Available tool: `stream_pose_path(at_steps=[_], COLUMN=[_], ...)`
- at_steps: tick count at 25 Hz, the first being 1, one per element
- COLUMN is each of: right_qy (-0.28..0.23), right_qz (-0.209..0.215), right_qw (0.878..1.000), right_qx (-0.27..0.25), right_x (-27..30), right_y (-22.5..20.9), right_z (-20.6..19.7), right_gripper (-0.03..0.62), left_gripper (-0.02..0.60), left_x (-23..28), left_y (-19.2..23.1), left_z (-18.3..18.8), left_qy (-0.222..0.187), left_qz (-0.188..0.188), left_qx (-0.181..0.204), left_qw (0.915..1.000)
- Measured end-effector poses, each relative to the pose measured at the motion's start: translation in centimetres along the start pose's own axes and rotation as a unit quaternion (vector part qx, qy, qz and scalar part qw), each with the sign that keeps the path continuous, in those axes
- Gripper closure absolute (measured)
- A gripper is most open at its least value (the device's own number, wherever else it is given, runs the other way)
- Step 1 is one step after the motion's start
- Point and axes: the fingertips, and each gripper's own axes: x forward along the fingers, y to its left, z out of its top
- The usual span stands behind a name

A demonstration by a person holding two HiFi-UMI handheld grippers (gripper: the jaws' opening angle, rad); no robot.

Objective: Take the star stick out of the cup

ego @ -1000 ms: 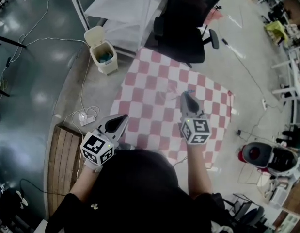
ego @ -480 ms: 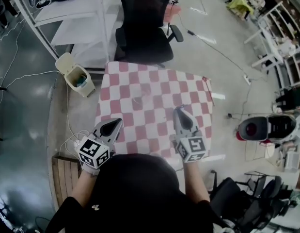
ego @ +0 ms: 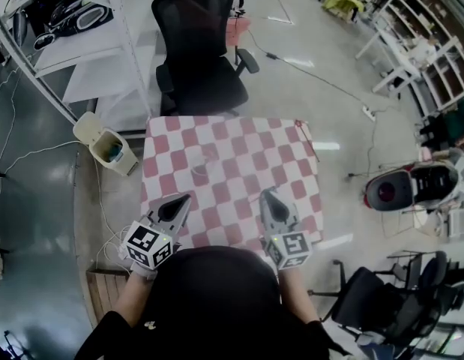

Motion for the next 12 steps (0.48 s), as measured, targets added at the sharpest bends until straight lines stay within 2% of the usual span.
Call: stream_pose_path(at_steps=[8, 12], right_qy=[-0.013, -0.013], right_qz=[-0.012, -0.013], right_qw=[1.000, 1.000], right_qx=[0.019, 0.005], right_x=[-0.25, -0.34], right_y=[-0.28, 0.06], right_z=[-0.98, -1.06], right_gripper=[0.565, 0.566], left_gripper=[0.541, 0.541], left_x=[-0.33, -0.82], left_y=[0.31, 0.41], left_z=[-0.40, -0.50], left_qy=[0.003, 0.003], left_qz=[0.008, 0.011], left_qx=[-0.004, -0.005], left_qw=[1.0000, 0.9999])
